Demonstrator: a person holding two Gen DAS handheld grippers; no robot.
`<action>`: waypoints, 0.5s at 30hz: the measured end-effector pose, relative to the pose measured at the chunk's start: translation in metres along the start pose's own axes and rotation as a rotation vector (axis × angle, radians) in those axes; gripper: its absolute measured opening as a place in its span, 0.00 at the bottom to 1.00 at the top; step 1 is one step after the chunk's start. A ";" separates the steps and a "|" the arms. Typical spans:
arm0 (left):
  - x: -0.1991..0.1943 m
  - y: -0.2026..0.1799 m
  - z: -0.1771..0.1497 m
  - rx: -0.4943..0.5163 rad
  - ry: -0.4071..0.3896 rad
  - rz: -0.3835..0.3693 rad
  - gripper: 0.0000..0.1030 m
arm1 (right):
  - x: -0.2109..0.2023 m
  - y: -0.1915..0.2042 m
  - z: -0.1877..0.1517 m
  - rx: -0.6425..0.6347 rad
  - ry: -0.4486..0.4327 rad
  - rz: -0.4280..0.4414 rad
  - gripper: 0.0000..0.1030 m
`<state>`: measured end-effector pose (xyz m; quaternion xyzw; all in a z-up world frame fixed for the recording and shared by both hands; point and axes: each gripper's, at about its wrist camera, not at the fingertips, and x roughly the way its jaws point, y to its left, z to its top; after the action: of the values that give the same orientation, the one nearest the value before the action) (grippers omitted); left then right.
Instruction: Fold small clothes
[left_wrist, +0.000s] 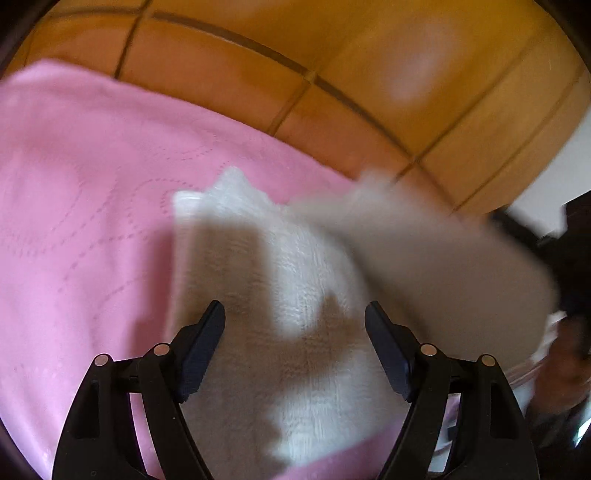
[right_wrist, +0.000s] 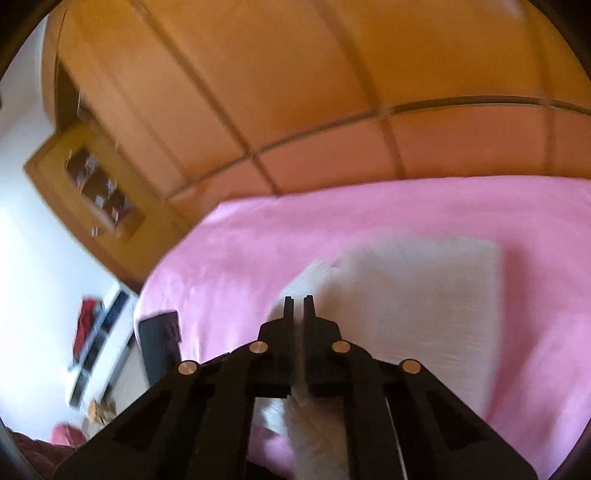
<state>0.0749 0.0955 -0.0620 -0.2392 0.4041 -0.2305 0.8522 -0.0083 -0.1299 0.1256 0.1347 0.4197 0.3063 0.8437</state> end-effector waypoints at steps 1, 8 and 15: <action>-0.009 0.008 0.001 -0.031 -0.012 -0.013 0.75 | 0.019 0.010 -0.001 -0.026 0.023 -0.010 0.00; -0.034 0.021 -0.001 -0.096 -0.026 -0.089 0.75 | 0.015 0.014 -0.016 0.010 0.005 0.070 0.04; -0.008 -0.002 0.005 -0.165 0.070 -0.259 0.83 | -0.053 -0.052 -0.045 0.137 -0.117 -0.079 0.48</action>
<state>0.0739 0.1001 -0.0536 -0.3504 0.4170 -0.3129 0.7781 -0.0470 -0.2050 0.1065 0.1932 0.3946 0.2350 0.8670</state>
